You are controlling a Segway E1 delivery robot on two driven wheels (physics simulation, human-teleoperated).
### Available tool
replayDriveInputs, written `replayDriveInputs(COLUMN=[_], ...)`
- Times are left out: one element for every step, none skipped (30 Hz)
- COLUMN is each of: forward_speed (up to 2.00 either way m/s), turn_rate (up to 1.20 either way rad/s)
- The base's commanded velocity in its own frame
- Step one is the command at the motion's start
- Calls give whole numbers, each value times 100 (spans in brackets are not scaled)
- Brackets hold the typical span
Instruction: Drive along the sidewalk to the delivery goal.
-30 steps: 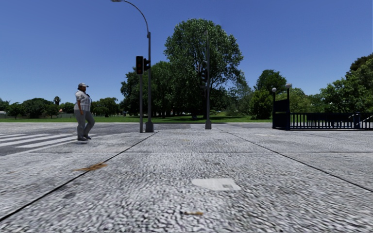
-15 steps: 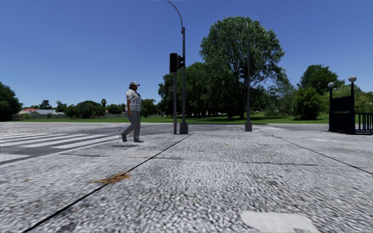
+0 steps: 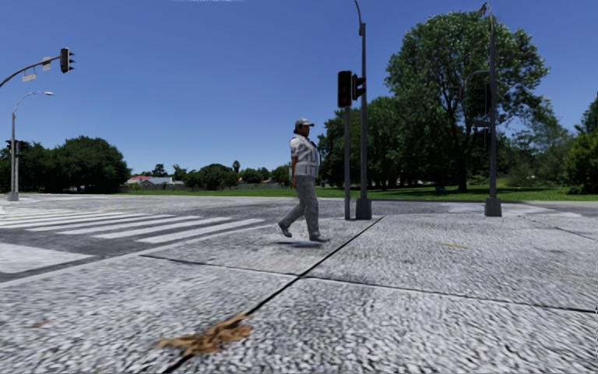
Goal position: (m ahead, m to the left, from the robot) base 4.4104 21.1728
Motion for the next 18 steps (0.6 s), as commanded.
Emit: replayDriveInputs(forward_speed=[200, 200, 200, 200, 200, 200, 200, 200, 200, 200, 200, 200, 200, 200, 200, 200, 200, 200], turn_rate=[35, 34, 35, 35, 47, 54, 56, 56, 57, 57, 57, 57, 57, 57, 57, 57, 57, 57])
